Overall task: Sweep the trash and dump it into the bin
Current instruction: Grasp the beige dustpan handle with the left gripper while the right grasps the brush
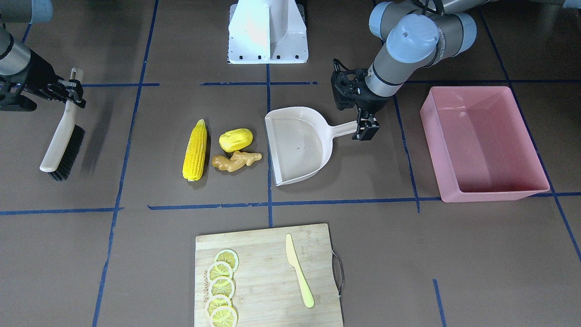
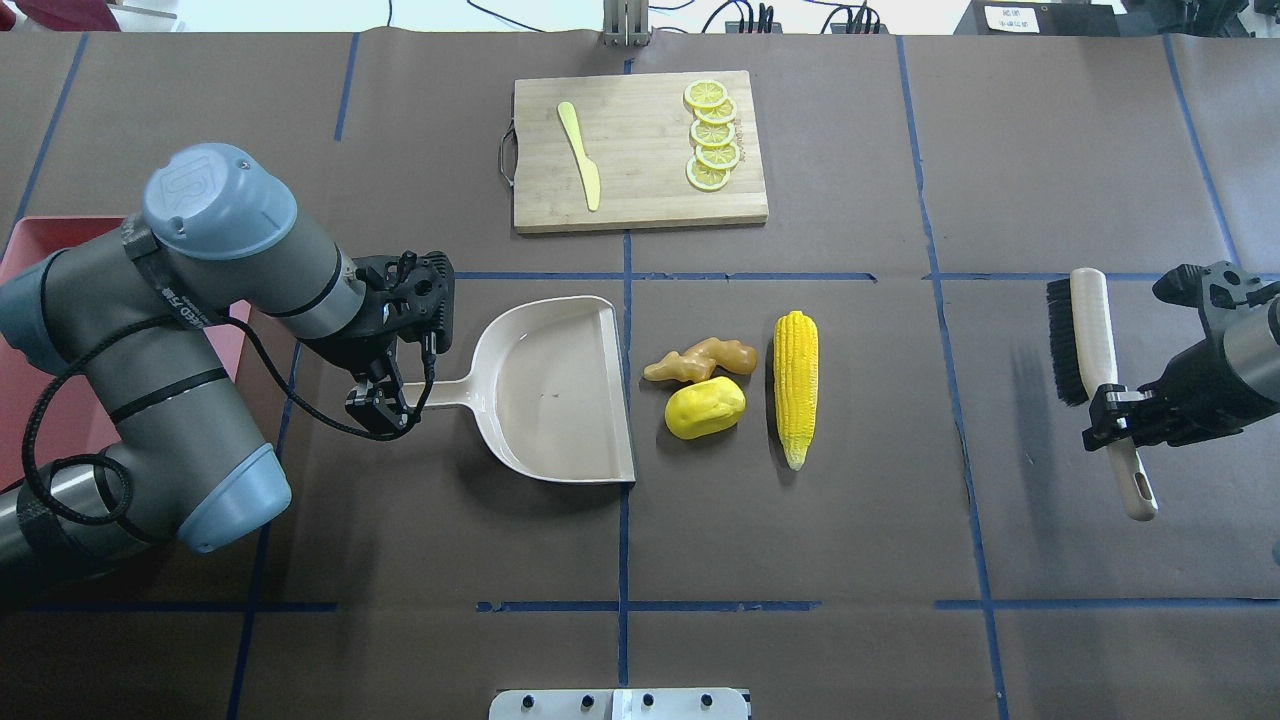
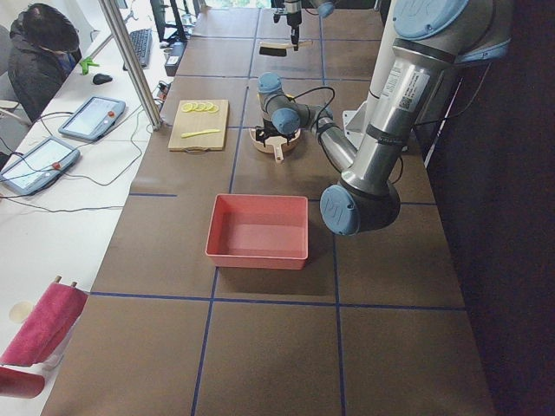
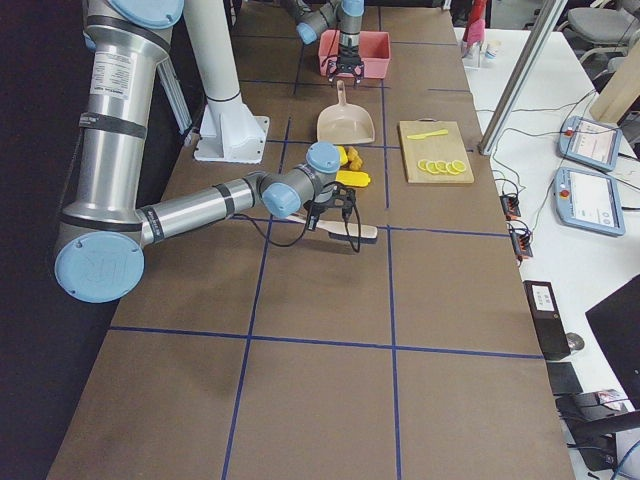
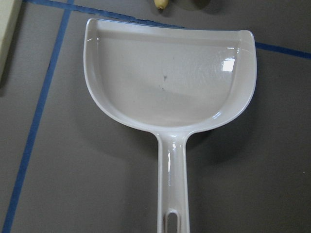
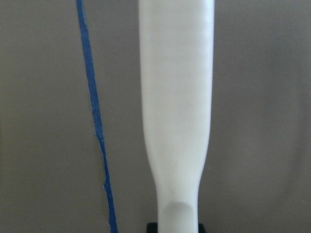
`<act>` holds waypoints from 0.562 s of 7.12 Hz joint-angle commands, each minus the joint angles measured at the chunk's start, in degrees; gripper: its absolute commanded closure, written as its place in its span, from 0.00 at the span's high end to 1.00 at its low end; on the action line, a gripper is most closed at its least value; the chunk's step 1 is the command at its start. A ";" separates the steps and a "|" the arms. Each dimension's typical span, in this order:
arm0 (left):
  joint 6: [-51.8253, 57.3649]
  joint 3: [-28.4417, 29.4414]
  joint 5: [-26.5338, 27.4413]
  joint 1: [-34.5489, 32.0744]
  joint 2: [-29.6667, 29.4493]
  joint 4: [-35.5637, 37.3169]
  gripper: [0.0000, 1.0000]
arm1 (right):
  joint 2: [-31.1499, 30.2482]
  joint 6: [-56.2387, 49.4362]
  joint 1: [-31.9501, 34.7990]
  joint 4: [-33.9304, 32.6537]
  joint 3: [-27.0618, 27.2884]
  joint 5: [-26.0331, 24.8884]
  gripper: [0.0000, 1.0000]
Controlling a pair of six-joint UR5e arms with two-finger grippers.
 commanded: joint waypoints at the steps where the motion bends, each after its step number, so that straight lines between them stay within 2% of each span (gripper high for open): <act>1: 0.68 1.86 0.38 1.31 -0.05 -1.33 0.99 | 0.29 0.16 -0.10 -0.04 0.00 -0.03 0.00; 4: 0.24 2.57 1.68 3.17 -0.14 -1.16 0.98 | 0.29 0.16 -0.10 0.05 0.09 -0.03 0.00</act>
